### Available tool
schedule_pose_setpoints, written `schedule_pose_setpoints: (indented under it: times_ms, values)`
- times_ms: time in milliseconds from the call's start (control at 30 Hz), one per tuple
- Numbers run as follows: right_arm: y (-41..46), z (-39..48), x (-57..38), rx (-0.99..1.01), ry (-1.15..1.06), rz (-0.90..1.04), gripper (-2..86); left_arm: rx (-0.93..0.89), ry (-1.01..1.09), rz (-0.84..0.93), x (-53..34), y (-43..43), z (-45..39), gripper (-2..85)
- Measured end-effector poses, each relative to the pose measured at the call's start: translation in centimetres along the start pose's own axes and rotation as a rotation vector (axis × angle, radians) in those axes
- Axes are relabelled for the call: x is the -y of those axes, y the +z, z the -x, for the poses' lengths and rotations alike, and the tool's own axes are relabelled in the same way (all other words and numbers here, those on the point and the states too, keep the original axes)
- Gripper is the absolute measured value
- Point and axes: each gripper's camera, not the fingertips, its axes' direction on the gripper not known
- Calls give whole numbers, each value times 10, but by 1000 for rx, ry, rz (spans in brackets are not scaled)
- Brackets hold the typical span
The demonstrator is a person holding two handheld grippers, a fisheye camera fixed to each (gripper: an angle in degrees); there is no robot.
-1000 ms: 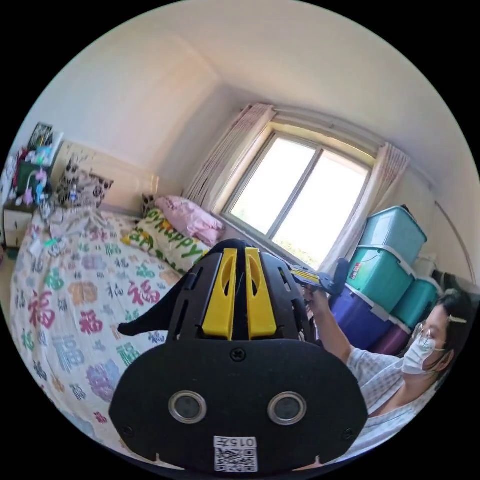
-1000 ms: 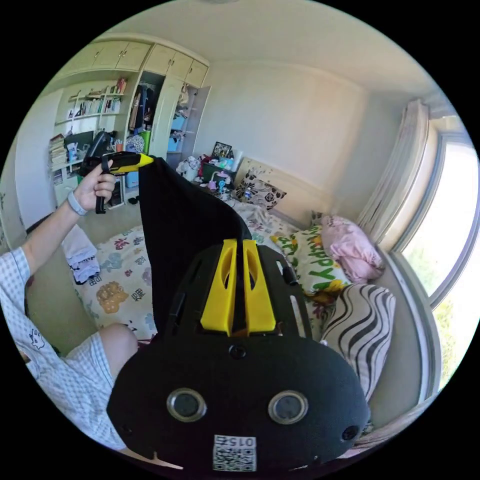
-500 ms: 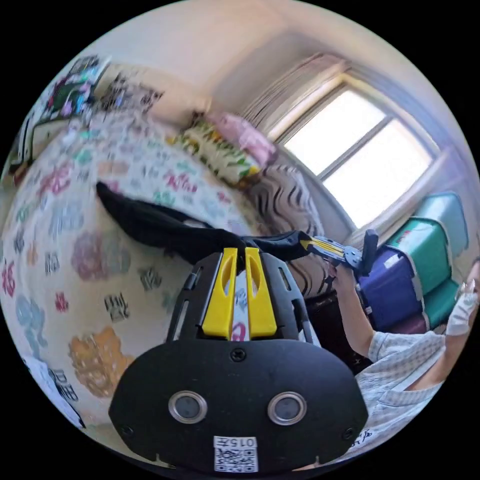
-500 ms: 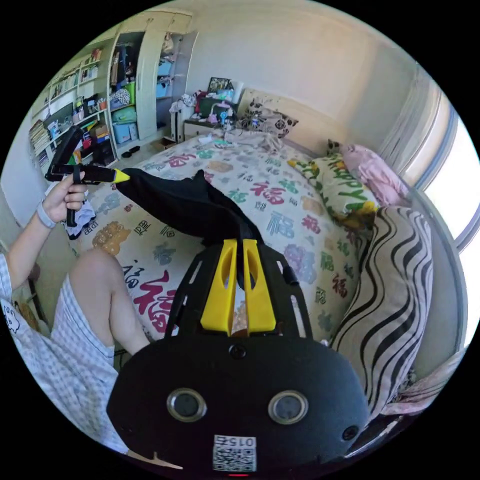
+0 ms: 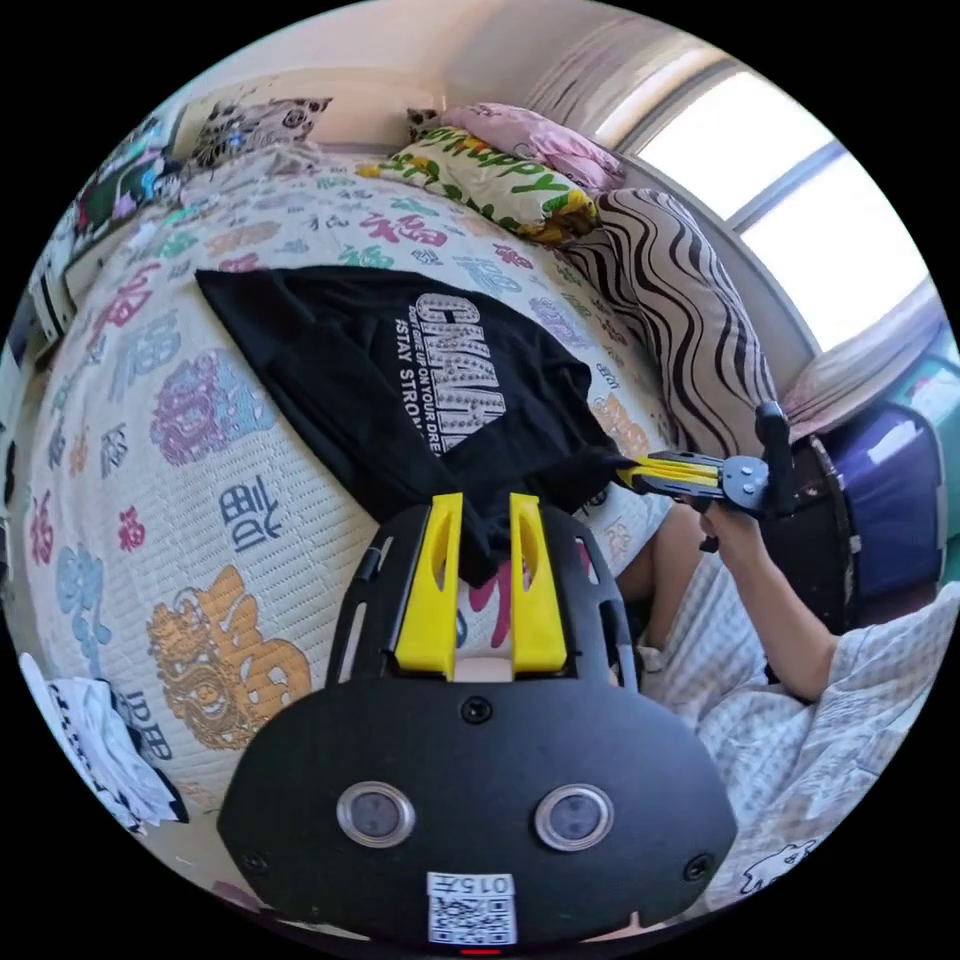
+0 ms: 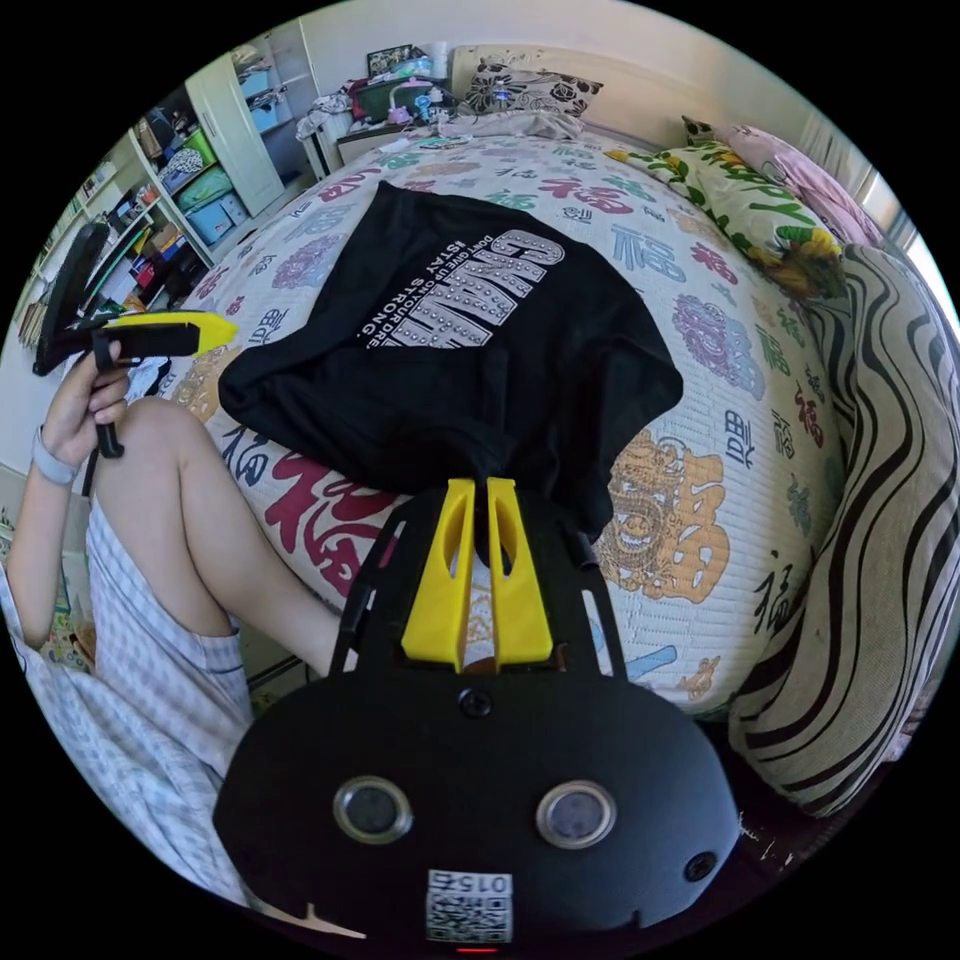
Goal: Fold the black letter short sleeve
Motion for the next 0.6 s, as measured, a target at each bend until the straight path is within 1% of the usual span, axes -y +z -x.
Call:
schedule_pose_setpoints:
  times_ms: [67, 133, 167, 233, 300, 333, 367, 500, 600]
  values:
    - [11, -1, -10, -1, -3, 6, 7, 113, 63, -3, -4, 20, -19, 94]
    - [18, -2, -18, 1, -9, 12, 7, 183, 87, 53, -3, 50, -25, 112]
    - [22, -3, -24, 5, -7, 8, 7, 181, 83, 125, -1, 77, -26, 125]
    - [28, -6, -35, 24, 5, -2, 7, 140, 73, 207, 0, 120, -25, 130]
    - [33, -11, -49, 53, 19, -11, 7, 165, 68, 293, -2, 162, -26, 118]
    - [36, -16, -61, 82, 31, -16, 7, 188, 57, 366, -3, 186, -26, 103]
    - [40, -22, -74, 113, 43, -17, 7, 166, 59, 417, -4, 205, -27, 87]
    - [49, -38, -115, 210, 57, -17, 7, 104, 86, 413, -14, 226, -37, 44]
    - [52, -43, -151, 261, 43, -24, 7, 81, 94, 335, -35, 208, -50, 32]
